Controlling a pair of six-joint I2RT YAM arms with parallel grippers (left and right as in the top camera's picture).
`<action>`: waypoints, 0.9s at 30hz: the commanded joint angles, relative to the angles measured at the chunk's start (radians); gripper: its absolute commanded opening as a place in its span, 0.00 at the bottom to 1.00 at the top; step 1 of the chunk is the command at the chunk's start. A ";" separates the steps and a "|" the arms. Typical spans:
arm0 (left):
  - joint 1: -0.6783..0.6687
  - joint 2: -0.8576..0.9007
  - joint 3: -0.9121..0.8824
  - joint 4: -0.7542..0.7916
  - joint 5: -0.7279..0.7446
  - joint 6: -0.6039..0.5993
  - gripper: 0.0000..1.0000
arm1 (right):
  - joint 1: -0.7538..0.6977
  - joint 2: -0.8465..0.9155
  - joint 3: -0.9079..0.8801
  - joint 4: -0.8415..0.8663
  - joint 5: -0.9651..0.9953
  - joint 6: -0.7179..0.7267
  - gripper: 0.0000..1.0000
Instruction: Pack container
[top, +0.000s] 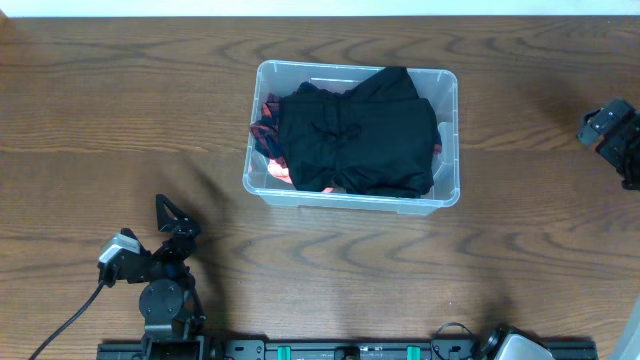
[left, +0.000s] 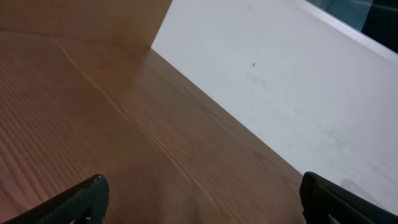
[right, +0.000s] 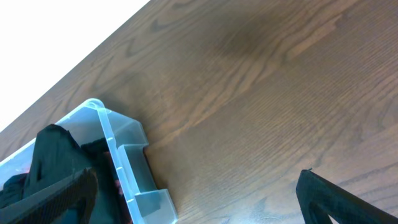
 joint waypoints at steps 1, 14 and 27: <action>0.003 0.000 -0.016 -0.040 -0.002 -0.002 0.98 | -0.007 -0.008 0.005 -0.001 0.000 -0.012 0.99; 0.003 0.000 -0.016 -0.040 -0.002 -0.002 0.98 | -0.008 -0.009 0.005 -0.001 0.000 -0.012 0.99; 0.003 0.000 -0.016 -0.040 -0.002 -0.002 0.98 | 0.450 -0.281 -0.144 0.395 0.422 -0.004 0.99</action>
